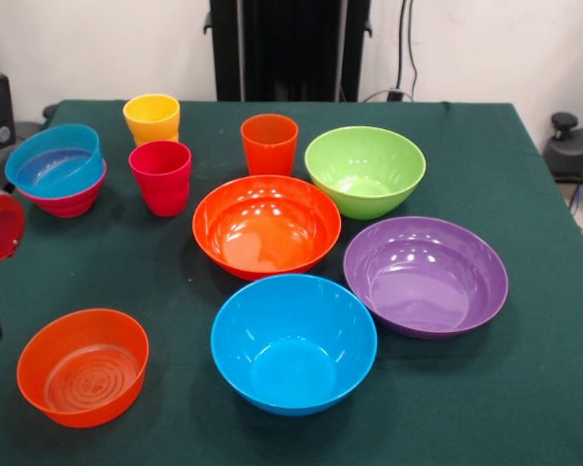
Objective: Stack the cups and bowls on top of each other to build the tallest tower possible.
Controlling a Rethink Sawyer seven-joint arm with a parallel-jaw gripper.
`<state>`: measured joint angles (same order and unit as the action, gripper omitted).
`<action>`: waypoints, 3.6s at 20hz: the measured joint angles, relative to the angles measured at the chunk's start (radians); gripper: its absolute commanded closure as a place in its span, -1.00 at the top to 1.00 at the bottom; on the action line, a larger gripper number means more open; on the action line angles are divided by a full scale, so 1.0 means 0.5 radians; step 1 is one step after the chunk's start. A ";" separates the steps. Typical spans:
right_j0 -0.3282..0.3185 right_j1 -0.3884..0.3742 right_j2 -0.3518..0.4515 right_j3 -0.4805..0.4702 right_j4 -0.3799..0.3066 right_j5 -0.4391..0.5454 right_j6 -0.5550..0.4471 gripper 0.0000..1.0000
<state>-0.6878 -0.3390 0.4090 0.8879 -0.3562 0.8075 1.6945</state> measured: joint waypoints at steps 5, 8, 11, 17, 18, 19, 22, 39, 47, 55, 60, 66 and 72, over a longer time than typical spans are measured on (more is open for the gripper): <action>0.022 -0.006 -0.023 0.001 0.049 0.000 0.000 1.00; 0.028 -0.021 -0.032 0.009 0.091 0.000 0.000 1.00; 0.032 -0.044 -0.041 0.022 0.133 0.004 0.000 1.00; 0.050 -0.091 -0.069 0.042 0.200 0.031 0.000 1.00; 0.053 -0.093 -0.071 0.042 0.210 0.044 0.000 1.00; 0.054 -0.094 -0.072 0.044 0.215 0.052 0.000 1.00; 0.058 -0.094 -0.075 0.059 0.234 0.090 0.000 1.00; 0.075 -0.105 -0.078 0.174 0.248 0.192 0.000 1.00; 0.104 -0.082 -0.082 0.173 0.248 0.192 0.000 1.00; 0.117 -0.028 -0.083 0.173 0.247 0.192 0.000 1.00; 0.125 0.005 -0.094 0.172 0.241 0.191 0.000 1.00; 0.140 0.038 -0.117 0.172 0.236 0.158 0.000 1.00; 0.143 0.046 -0.152 0.172 0.234 0.103 0.000 1.00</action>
<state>-0.6164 -0.3162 0.3328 0.9739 -0.2391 0.8589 1.6945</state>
